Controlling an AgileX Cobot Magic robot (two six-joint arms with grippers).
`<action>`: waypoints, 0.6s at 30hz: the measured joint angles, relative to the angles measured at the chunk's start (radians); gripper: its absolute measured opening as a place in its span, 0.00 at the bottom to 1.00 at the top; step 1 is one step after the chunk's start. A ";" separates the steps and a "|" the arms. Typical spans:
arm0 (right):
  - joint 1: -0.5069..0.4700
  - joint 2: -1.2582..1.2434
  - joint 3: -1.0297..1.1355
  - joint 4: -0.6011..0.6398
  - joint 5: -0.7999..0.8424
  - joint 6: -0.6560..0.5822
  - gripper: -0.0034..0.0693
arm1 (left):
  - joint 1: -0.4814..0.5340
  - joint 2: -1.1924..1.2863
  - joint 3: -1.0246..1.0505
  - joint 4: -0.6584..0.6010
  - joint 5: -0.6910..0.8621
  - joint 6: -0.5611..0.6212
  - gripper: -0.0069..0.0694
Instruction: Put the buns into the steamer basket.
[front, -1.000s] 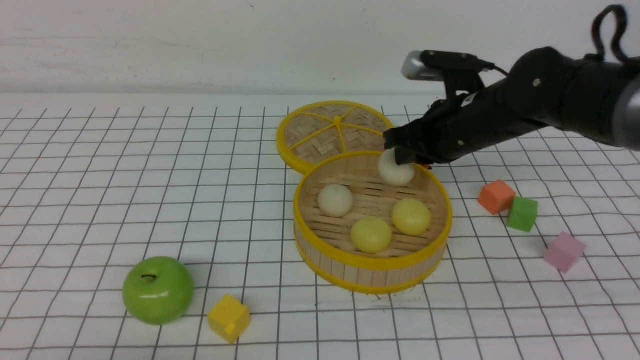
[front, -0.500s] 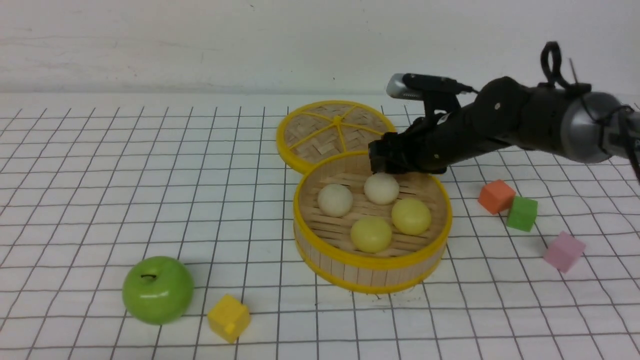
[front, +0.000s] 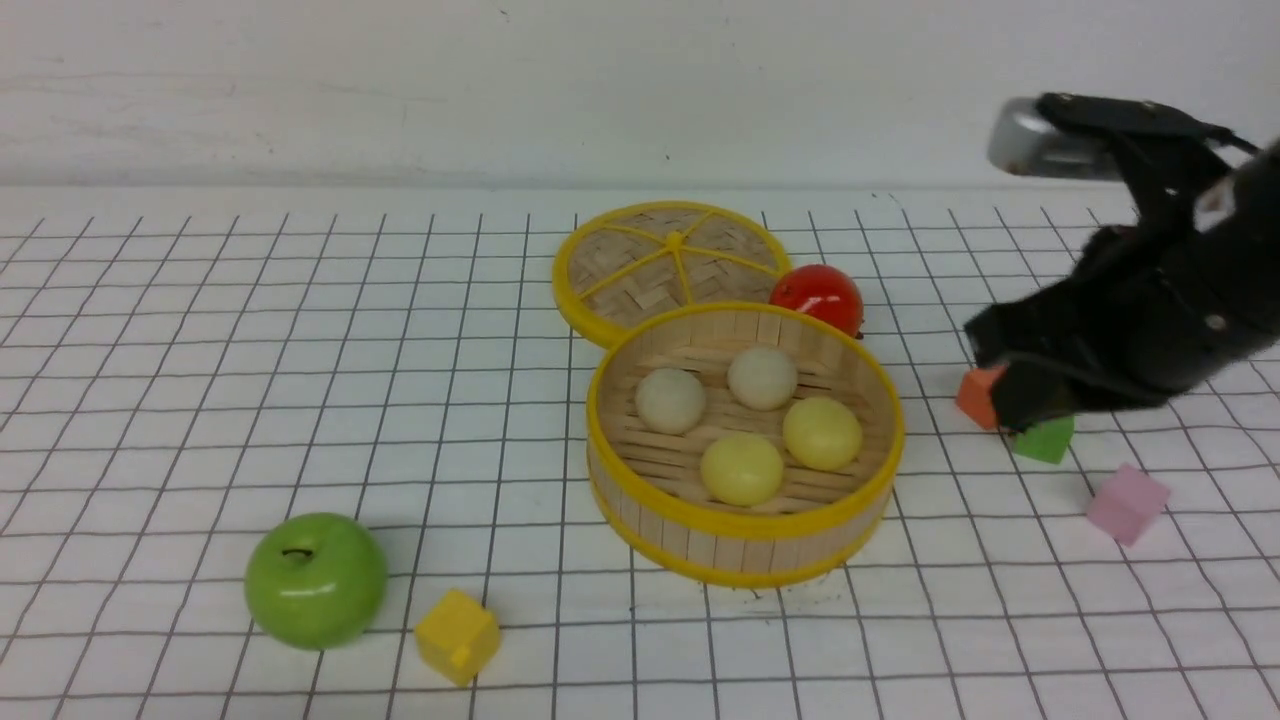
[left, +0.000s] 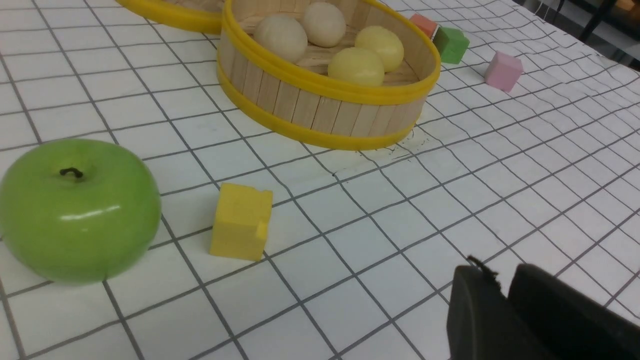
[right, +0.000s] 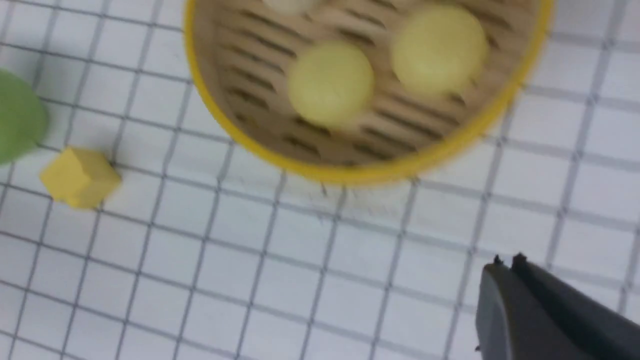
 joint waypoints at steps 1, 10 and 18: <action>0.000 -0.072 0.051 -0.014 0.013 0.029 0.02 | 0.000 0.000 0.000 0.000 0.000 0.000 0.21; 0.000 -0.321 0.153 -0.019 0.235 0.070 0.02 | 0.000 0.000 0.000 0.000 0.000 0.000 0.22; -0.037 -0.484 0.193 -0.087 0.283 0.068 0.02 | 0.000 0.000 0.000 0.000 0.000 0.000 0.23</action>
